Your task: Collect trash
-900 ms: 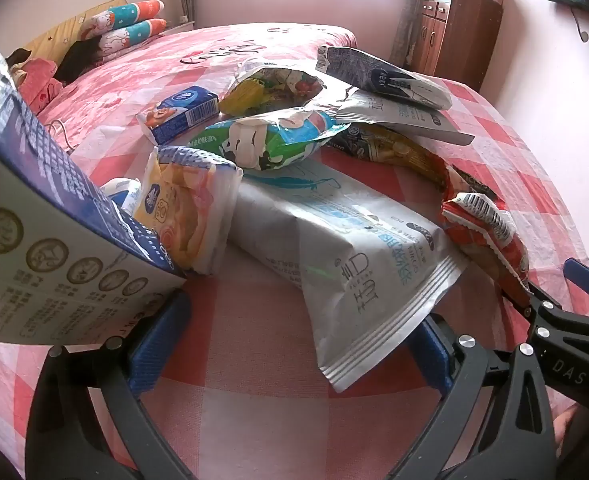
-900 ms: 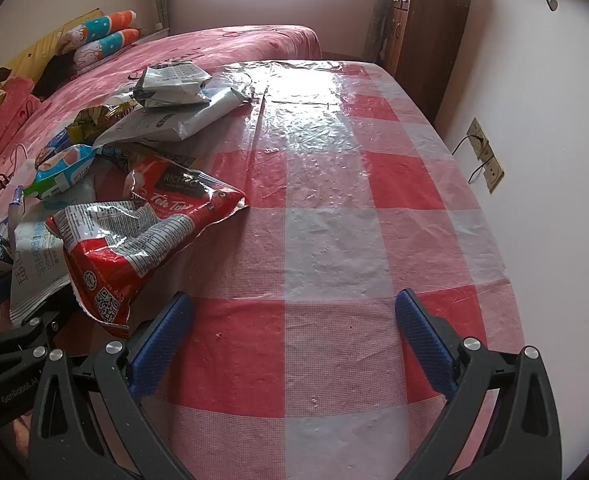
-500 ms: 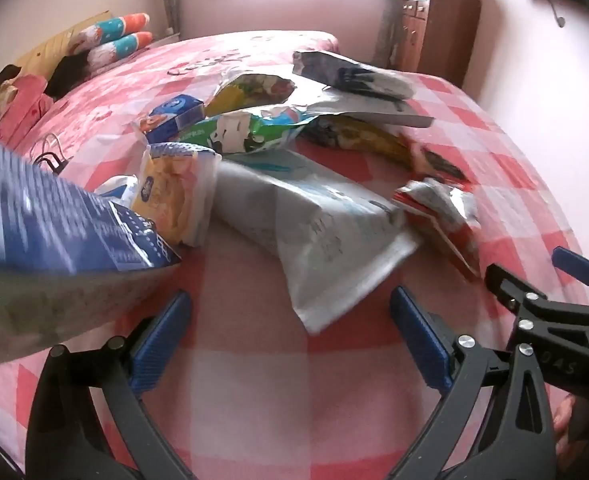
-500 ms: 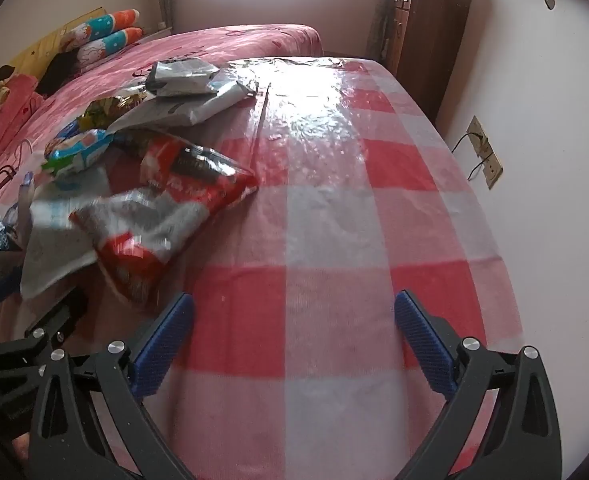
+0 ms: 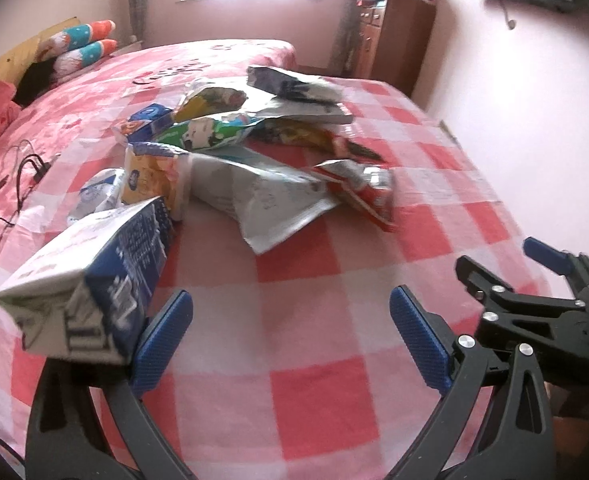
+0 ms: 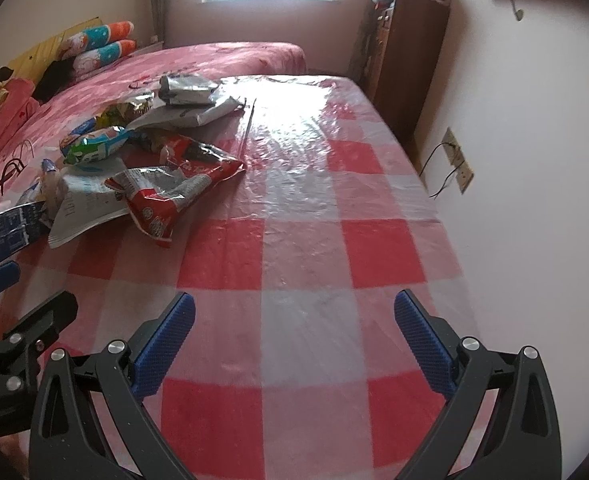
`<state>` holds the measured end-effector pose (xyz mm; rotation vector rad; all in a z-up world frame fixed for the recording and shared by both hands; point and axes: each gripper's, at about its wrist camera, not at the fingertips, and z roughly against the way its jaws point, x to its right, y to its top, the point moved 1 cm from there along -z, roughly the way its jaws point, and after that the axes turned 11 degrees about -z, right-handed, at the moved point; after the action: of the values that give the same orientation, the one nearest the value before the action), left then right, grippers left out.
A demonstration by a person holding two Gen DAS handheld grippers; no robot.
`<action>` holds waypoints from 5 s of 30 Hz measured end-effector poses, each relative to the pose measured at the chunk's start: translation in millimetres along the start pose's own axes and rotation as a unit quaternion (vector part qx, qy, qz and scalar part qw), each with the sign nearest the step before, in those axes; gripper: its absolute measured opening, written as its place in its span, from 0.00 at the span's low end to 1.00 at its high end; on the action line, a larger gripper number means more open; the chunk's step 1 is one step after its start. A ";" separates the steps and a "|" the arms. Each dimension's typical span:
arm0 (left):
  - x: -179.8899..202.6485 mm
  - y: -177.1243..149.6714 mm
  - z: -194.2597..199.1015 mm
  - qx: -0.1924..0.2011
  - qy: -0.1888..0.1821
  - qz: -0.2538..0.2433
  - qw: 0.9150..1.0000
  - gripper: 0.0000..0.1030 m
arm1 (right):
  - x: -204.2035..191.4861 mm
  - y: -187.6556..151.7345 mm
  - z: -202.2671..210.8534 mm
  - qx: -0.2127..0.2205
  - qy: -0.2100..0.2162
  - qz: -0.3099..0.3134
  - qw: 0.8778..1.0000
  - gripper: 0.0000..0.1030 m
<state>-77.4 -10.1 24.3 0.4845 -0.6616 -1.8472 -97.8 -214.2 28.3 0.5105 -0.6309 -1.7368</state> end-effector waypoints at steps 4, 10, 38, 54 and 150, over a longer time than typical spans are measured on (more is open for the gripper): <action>8.7 -3.5 16.7 0.012 -0.029 -0.007 0.999 0.96 | 9.2 -2.3 12.7 0.005 -0.002 -0.023 1.000 0.96; 12.1 -6.1 44.6 0.030 -0.045 -0.009 0.998 0.96 | 18.1 -4.5 41.1 0.032 -0.004 -0.038 0.999 0.96; -74.0 -47.7 142.4 0.072 0.097 0.045 0.992 0.96 | -46.2 -20.4 159.6 0.142 0.106 0.026 0.984 0.96; -75.2 -53.7 138.2 0.064 0.103 0.055 0.991 0.96 | -53.6 -26.8 175.5 0.167 0.091 0.046 0.981 0.96; -112.4 -37.7 25.1 0.010 -0.024 0.138 0.990 0.64 | -64.5 42.5 -46.1 -0.038 0.192 -0.029 0.980 0.45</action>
<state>-79.8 110.9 21.4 0.3425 -0.7415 -1.5965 -21.7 -166.8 21.7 0.7914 -0.2775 -1.6485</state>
